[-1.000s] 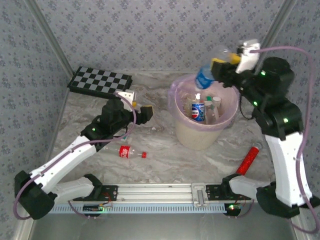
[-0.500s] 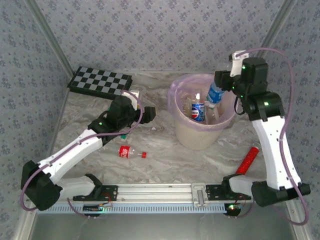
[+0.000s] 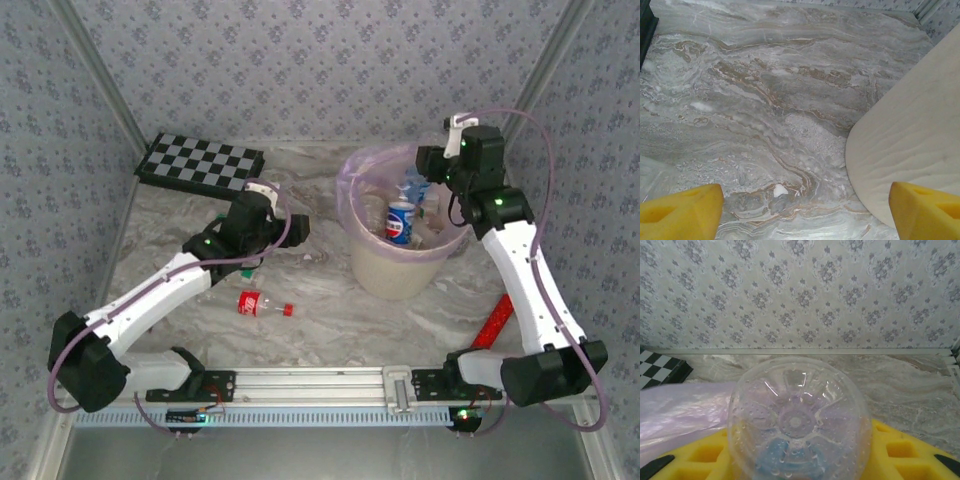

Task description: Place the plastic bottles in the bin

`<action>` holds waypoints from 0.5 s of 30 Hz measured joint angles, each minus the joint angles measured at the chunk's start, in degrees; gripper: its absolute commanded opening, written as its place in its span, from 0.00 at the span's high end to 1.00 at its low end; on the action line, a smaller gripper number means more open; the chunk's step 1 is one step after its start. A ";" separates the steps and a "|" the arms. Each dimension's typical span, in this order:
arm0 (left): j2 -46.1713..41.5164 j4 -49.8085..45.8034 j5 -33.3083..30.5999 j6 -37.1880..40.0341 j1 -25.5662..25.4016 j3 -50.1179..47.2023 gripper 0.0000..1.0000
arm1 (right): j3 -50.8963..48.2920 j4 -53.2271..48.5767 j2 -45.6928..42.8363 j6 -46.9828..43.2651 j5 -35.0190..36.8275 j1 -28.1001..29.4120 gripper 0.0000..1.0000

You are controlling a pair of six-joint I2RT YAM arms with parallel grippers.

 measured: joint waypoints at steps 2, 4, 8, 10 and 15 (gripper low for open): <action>0.33 -0.09 -0.15 -0.09 0.00 0.17 0.14 | -2.82 -0.70 0.13 0.96 -1.03 0.13 0.68; 0.50 -0.09 -0.15 -0.26 0.00 0.35 0.14 | -4.44 -0.76 0.70 2.54 -2.78 0.26 0.68; 0.52 -0.07 -0.15 -0.46 0.00 0.42 0.14 | -4.85 -1.88 0.31 3.50 -4.24 1.25 0.68; 0.61 0.02 -0.15 -0.46 0.00 0.42 0.14 | -5.25 -2.36 -0.37 3.72 -4.61 1.60 0.67; 1.14 0.07 -0.15 -0.46 0.00 0.42 0.14 | -5.11 -4.79 -1.46 3.89 -4.94 3.02 0.42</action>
